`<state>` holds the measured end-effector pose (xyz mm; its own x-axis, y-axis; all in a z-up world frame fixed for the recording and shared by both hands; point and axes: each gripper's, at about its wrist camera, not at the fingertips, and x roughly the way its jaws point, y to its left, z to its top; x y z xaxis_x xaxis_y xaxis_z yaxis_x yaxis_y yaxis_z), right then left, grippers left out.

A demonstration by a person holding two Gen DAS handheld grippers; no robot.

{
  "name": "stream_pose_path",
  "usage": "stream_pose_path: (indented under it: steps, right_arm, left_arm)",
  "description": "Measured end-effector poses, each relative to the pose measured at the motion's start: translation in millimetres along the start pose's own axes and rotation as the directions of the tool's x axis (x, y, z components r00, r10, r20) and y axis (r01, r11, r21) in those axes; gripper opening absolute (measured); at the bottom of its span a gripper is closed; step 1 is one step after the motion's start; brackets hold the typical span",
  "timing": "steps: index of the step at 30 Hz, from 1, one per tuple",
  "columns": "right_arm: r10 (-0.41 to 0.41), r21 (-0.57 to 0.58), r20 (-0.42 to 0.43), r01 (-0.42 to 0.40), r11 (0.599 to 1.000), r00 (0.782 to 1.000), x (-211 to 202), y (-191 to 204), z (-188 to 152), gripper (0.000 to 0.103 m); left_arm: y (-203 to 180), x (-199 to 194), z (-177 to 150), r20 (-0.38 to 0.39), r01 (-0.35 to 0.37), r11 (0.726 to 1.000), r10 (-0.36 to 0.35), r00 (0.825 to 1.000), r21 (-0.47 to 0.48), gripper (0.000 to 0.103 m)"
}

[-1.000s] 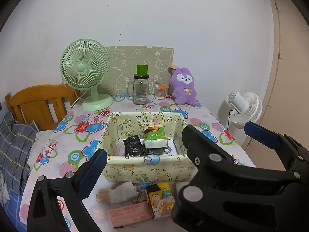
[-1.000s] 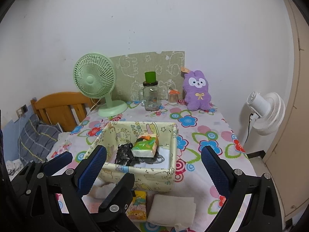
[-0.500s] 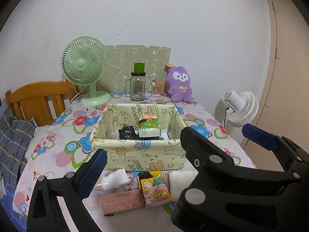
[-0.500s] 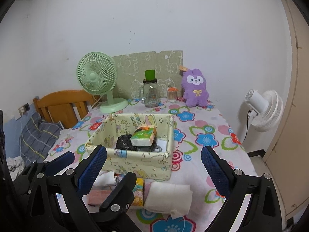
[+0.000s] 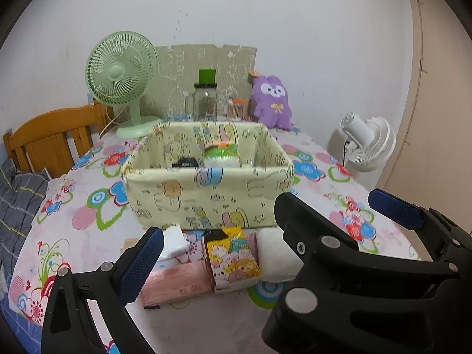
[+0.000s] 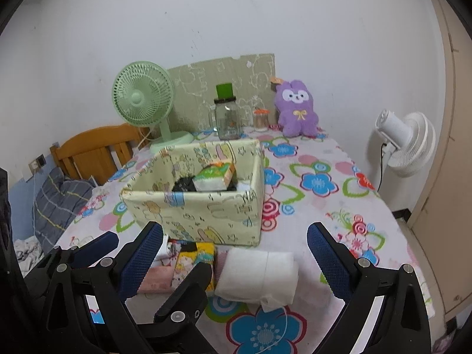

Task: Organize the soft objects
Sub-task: 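Grasp the yellow cartoon pack with the left gripper while the right gripper grasps the white folded cloth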

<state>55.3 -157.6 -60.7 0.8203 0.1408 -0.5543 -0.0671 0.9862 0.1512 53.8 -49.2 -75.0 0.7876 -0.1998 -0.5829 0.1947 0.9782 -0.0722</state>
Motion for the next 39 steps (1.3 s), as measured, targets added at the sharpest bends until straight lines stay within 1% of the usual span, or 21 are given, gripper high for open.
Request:
stream_pose_path:
  steps: [5,12,15,17,20,22,25,30,34,36,37,39]
  right_arm:
    - [-0.007,0.018,-0.036,0.008,1.000,0.999,14,-5,-10,0.100]
    - [-0.020,0.048,-0.093,0.024,0.999,0.995,35,-14,-22,0.100]
    - [-0.026,0.049,-0.108,0.031,0.998,0.994,41,-15,-24,0.100]
    - [-0.028,0.047,-0.114,0.034,0.998,0.993,44,-16,-25,0.100]
    - [-0.027,0.049,-0.125,0.033,0.998,0.992,49,-15,-25,0.100]
    - [-0.028,0.047,-0.134,0.035,0.998,0.991,52,-15,-26,0.100]
    - [-0.030,0.046,-0.149,0.037,0.998,0.988,58,-15,-27,0.100]
    - [-0.040,0.049,-0.175,0.049,0.998,0.984,66,-16,-29,0.100]
    - [-0.052,0.050,-0.199,0.063,0.997,0.979,74,-17,-32,0.099]
    - [-0.052,0.053,-0.212,0.064,0.997,0.976,78,-17,-33,0.099]
    - [-0.053,0.053,-0.216,0.066,0.996,0.975,79,-17,-33,0.099]
    - [-0.057,0.055,-0.225,0.071,0.996,0.973,83,-17,-34,0.099]
  left_arm:
    - [-2,12,-9,-0.023,-0.007,1.000,0.007,1.000,0.006,0.100]
    - [-1,30,-20,-0.080,-0.008,1.000,0.010,0.997,0.018,0.099]
    - [2,36,-22,-0.098,-0.017,1.000,0.017,0.995,0.010,0.097]
    - [5,42,-23,-0.118,-0.024,1.000,0.023,0.993,-0.004,0.092]
    - [9,49,-24,-0.137,-0.032,0.999,0.029,0.990,-0.021,0.088]
    - [10,53,-26,-0.150,-0.046,0.999,0.043,0.988,-0.017,0.087]
    - [10,57,-26,-0.156,-0.038,0.999,0.036,0.987,-0.016,0.086]
    - [12,66,-24,-0.172,-0.045,0.999,0.042,0.984,-0.016,0.082]
    - [13,74,-26,-0.199,-0.050,0.999,0.046,0.979,-0.018,0.074]
    - [13,76,-26,-0.201,-0.039,0.999,0.037,0.979,-0.009,0.068]
    - [12,76,-27,-0.203,-0.033,0.999,0.032,0.979,-0.002,0.059]
    - [12,76,-27,-0.205,-0.029,1.000,0.030,0.978,0.008,0.057]
